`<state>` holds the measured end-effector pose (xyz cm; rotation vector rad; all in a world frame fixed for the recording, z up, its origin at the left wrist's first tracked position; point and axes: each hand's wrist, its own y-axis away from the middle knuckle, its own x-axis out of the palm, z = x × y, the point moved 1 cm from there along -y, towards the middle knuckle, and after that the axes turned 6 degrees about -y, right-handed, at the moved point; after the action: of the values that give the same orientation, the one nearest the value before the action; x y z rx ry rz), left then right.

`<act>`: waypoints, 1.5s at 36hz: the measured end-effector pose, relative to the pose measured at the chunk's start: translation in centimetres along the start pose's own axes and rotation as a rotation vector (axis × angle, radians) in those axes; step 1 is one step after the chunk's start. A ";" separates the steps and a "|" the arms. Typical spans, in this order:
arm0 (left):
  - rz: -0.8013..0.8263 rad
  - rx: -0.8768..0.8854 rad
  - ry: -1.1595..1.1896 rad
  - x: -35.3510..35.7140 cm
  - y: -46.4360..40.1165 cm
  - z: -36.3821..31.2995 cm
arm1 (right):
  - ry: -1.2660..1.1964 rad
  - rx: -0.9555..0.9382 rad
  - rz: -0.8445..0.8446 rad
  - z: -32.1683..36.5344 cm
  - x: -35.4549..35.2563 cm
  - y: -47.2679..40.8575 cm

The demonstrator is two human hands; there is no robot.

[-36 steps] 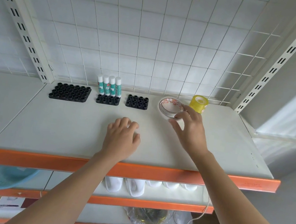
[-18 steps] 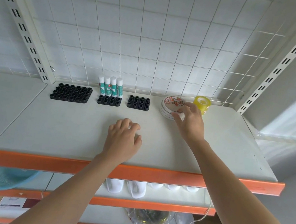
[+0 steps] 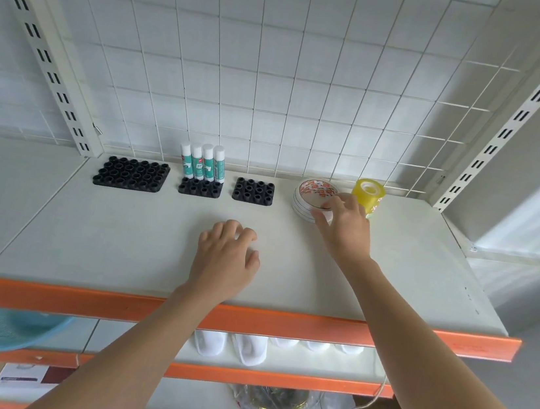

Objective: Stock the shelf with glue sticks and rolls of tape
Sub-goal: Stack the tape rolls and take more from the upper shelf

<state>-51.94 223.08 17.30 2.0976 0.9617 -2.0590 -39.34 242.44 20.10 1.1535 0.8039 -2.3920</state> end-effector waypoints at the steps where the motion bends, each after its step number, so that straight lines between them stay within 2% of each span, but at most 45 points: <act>1: 0.000 0.000 0.001 0.0 0.0 0.0 | 0.005 0.002 0.001 0.0 0.0 0.0; 10: -0.016 0.001 -0.004 0.0 0.0 0.0 | 0.116 -0.038 0.016 0.6 -0.2 0.1; 20: -0.013 0.000 -0.006 0.1 0.0 0.1 | 0.126 -0.053 0.091 1.1 0.1 -0.5; 44: 0.078 -0.006 -0.005 -1.1 0.1 -0.2 | 0.212 -0.030 0.072 2.1 0.1 1.7; 49: 0.168 0.005 0.000 -2.0 0.0 -0.5 | 0.215 -0.070 0.047 2.7 -0.7 3.6; 52: 0.375 0.034 -0.031 -3.1 -0.1 -0.7 | 0.197 -0.081 0.058 3.5 -1.5 4.9; 54: 0.452 0.057 -0.034 -4.3 0.0 -0.7 | 0.177 -0.083 0.068 4.3 -2.2 5.8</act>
<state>-50.97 221.74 21.31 2.0570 0.3765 -1.8954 -37.35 235.40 22.08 1.3504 0.8959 -2.2027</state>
